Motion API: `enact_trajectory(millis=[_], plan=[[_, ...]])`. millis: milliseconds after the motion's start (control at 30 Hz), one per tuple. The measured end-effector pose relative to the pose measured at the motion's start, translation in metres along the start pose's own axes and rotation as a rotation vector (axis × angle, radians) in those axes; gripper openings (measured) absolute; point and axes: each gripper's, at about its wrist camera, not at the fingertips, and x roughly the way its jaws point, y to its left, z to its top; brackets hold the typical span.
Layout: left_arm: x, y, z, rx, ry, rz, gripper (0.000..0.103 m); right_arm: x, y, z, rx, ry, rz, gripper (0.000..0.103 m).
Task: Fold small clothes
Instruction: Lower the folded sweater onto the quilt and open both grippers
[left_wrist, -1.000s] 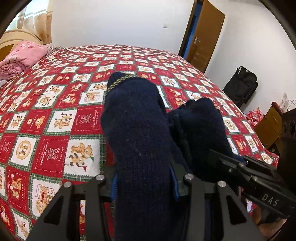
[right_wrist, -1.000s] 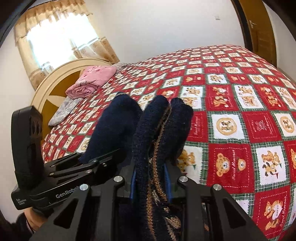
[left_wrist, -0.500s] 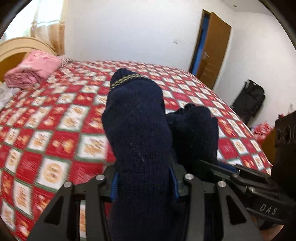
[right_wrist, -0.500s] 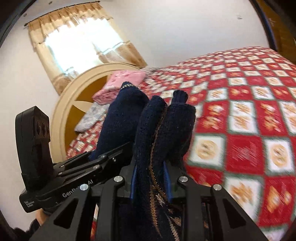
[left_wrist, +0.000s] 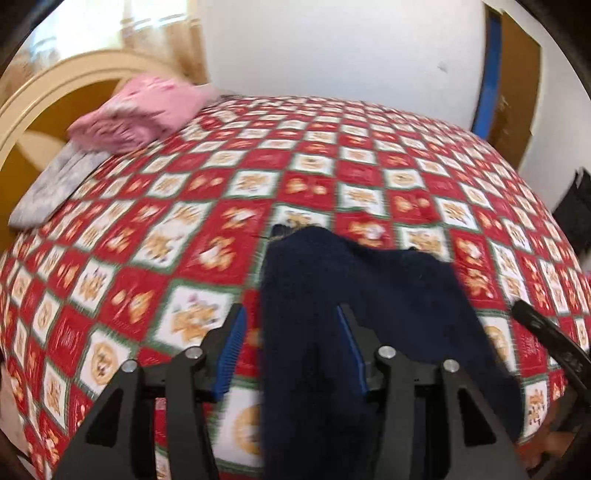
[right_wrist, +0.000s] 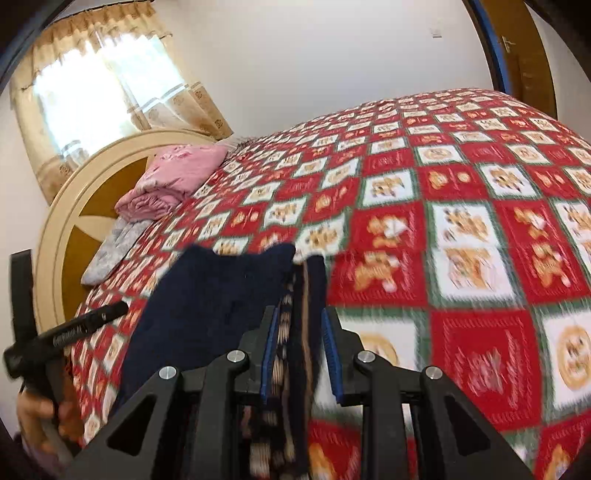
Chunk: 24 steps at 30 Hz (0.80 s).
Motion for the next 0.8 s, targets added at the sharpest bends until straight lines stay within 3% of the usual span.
enact_trajectory(millis=[67, 167, 267, 333, 467, 533, 800], plan=[[-0.004, 0.021, -0.011, -0.070, 0.002, -0.029, 0.075, -0.012, -0.001, -0.012, 0.024, 0.015, 0.027, 0.026], [-0.012, 0.032, -0.032, -0.162, 0.019, -0.113, 0.077, -0.033, 0.022, -0.033, -0.068, -0.002, 0.075, 0.026], [-0.026, 0.016, -0.048, -0.156, -0.008, -0.140, 0.077, -0.038, 0.056, -0.051, -0.218, -0.009, 0.045, 0.026], [-0.028, -0.004, -0.058, -0.106, -0.008, -0.098, 0.077, -0.033, 0.068, -0.061, -0.271, 0.021, 0.033, 0.026], [-0.014, -0.026, -0.077, -0.050, 0.065, -0.024, 0.077, 0.000, 0.066, -0.087, -0.309, 0.180, -0.034, 0.026], [-0.011, -0.029, -0.085, -0.054, 0.075, -0.013, 0.077, -0.003, 0.060, -0.097, -0.307, 0.145, -0.021, 0.026], [-0.025, -0.031, -0.107, -0.023, 0.062, 0.031, 0.077, -0.019, 0.064, -0.102, -0.288, 0.178, -0.074, 0.026]])
